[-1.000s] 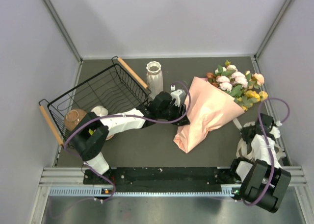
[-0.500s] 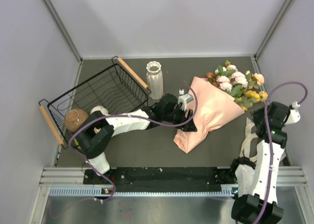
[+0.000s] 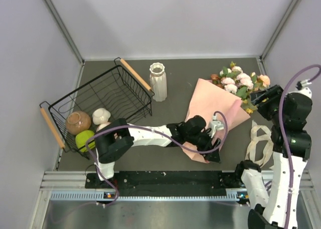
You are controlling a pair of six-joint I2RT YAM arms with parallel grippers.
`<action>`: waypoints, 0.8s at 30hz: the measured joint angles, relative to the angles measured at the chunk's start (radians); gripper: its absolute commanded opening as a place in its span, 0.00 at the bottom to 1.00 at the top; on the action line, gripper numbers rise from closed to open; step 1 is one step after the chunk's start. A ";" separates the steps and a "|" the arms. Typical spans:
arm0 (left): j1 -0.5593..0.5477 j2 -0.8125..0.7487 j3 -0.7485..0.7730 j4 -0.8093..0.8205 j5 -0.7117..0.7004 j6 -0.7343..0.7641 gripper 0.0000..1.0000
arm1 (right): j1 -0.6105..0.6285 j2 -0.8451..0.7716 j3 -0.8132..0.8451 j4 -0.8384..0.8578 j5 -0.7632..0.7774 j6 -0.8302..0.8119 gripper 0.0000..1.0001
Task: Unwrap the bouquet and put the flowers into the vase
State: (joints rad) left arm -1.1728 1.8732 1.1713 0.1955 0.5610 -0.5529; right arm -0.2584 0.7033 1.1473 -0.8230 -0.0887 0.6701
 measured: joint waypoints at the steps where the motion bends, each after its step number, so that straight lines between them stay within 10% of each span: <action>1: -0.015 0.001 0.005 -0.009 0.000 0.006 0.81 | 0.022 0.002 -0.002 -0.001 -0.030 -0.007 0.59; 11: -0.031 -0.240 -0.074 -0.116 -0.107 0.171 0.86 | 0.378 0.146 -0.140 0.013 -0.152 -0.069 0.58; 24: 0.126 -0.540 -0.217 -0.181 -0.333 0.170 0.61 | 0.507 0.142 -0.124 0.021 -0.077 -0.093 0.69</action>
State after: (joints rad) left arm -1.0466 1.3331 0.9546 0.0147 0.2279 -0.3828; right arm 0.2481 0.8448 1.0233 -0.8021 -0.1658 0.5774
